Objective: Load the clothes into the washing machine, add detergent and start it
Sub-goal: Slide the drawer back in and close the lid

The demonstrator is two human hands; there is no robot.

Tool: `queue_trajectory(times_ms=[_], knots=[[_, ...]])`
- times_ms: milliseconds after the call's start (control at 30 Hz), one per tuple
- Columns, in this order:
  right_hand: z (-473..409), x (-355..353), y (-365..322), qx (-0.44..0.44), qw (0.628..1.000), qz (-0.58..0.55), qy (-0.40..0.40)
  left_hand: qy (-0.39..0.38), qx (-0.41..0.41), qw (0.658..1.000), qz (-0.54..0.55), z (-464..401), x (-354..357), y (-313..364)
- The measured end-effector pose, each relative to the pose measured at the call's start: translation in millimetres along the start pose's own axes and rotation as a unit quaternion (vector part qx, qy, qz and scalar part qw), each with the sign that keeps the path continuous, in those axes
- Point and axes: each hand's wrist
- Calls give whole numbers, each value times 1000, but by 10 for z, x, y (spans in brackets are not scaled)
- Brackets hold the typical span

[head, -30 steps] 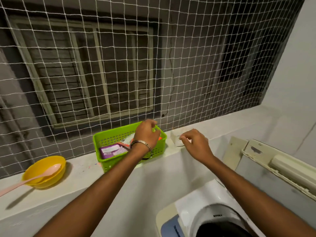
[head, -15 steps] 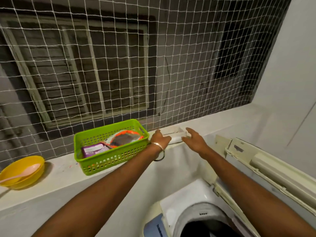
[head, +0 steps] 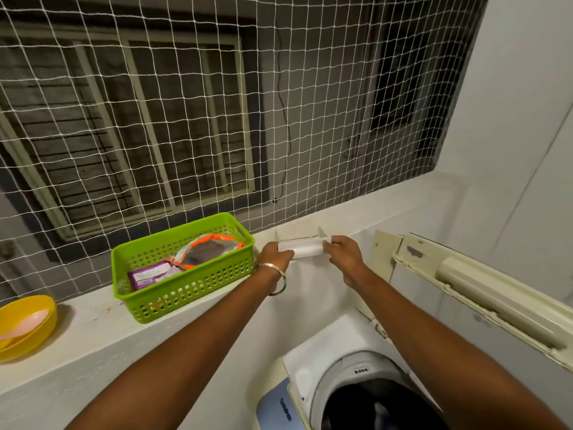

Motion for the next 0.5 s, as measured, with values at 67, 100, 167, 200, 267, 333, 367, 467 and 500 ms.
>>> queue_trajectory(times_ms=[67,100,167,200,267,333,367,467,500], knots=[[27,-67,66,-2,999,-10,30,8,16,1000,5,39,47,-1],[47,-105,101,-5,999,-21,44,13,22,1000,9,74,76,8],[124,-195,158,-8,996,-34,79,21,33,999,17,149,156,28],[162,-245,195,-8,994,-39,99,23,37,999,20,182,204,35],[263,-358,279,-2,989,-50,140,20,37,998,36,275,309,46],[391,-478,392,7,981,-54,187,9,44,998,50,346,448,19],[460,-535,470,11,976,-54,212,-2,48,997,55,384,521,-12],[693,-660,693,23,957,-75,280,-46,63,995,62,472,749,-168],[768,-686,769,25,950,-85,299,-64,66,994,65,499,816,-236]])
Point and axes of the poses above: each hand's wrist, its own z-axis away from the middle knuckle, its own x-axis out of the palm, y = z × x, and after that the axes turned 2 degrees about -z, right-handed
